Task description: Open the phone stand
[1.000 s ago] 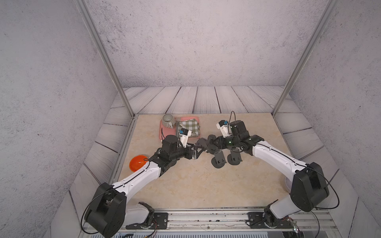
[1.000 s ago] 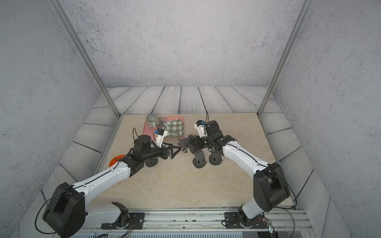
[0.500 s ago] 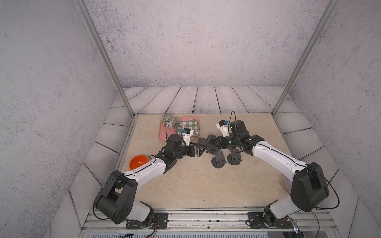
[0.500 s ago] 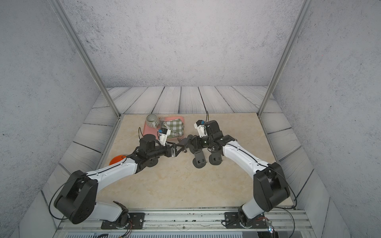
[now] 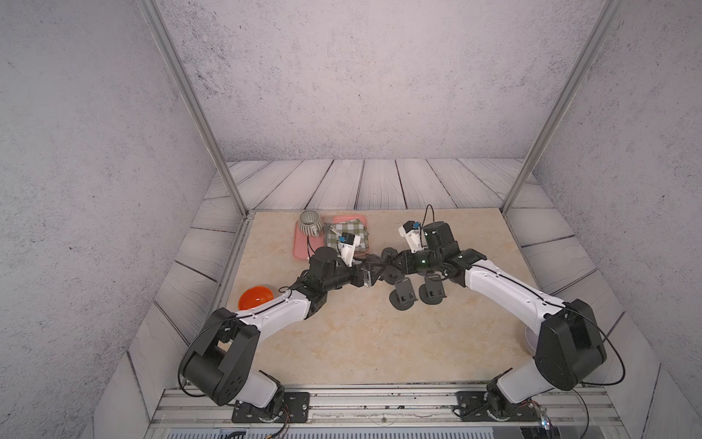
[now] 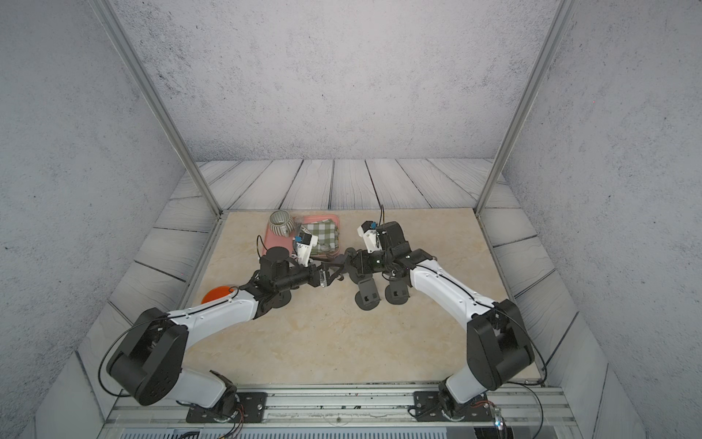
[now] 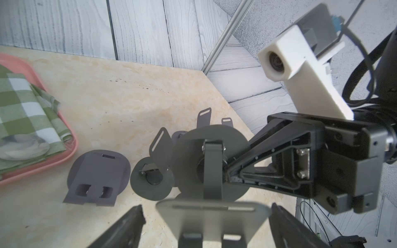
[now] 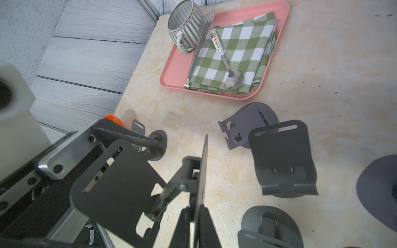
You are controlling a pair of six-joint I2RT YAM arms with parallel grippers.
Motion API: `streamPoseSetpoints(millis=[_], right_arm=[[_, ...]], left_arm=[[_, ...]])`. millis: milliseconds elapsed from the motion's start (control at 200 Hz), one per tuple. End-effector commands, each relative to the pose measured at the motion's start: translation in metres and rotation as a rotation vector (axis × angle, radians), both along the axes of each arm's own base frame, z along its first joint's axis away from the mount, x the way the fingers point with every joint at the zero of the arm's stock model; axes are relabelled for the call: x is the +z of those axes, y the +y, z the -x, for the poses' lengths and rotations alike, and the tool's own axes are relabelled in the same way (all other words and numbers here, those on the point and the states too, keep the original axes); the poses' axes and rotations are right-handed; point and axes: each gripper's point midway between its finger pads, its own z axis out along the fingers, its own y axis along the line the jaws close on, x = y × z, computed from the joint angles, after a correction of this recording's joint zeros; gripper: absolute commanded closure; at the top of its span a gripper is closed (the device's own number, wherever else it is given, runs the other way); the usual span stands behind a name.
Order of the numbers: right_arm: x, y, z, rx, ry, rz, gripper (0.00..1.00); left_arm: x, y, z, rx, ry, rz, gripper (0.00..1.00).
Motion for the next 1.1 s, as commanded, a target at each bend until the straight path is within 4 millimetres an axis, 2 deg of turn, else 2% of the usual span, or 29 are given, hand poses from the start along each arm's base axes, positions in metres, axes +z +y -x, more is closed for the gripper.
streamPoseSetpoints(millis=[0,205,380,490,716,771,926,1021,1091], right_arm=[[0.013,0.008,-0.003,0.02,-0.021,-0.033,0.96],[0.015,0.008,-0.006,0.014,-0.025,-0.034,0.95],[0.016,0.011,-0.004,0.018,-0.018,-0.05,0.95],[0.018,0.012,-0.003,0.024,-0.018,-0.058,0.95],[0.017,0.012,0.0,0.031,-0.021,-0.05,0.88],[0.019,0.012,0.0,0.032,-0.025,-0.048,0.8],[0.021,0.007,0.0,0.019,-0.044,-0.031,0.49],[0.02,0.005,-0.001,0.014,-0.046,-0.015,0.19],[0.017,0.003,-0.001,0.009,-0.044,-0.004,0.1]], left_arm=[[0.024,-0.008,-0.002,-0.025,-0.056,0.044,0.04],[0.015,-0.006,-0.006,0.009,-0.034,0.026,0.11],[0.006,-0.005,-0.008,0.029,-0.005,0.005,0.36],[0.003,-0.005,-0.009,0.036,-0.001,-0.002,0.44],[0.005,-0.002,-0.007,0.046,-0.012,-0.013,0.51],[0.006,0.0,-0.006,0.057,-0.021,-0.032,0.51],[0.002,0.014,-0.003,0.105,-0.025,-0.127,0.51],[-0.001,0.026,-0.001,0.146,-0.019,-0.181,0.51],[-0.004,0.037,0.0,0.184,-0.011,-0.227,0.52]])
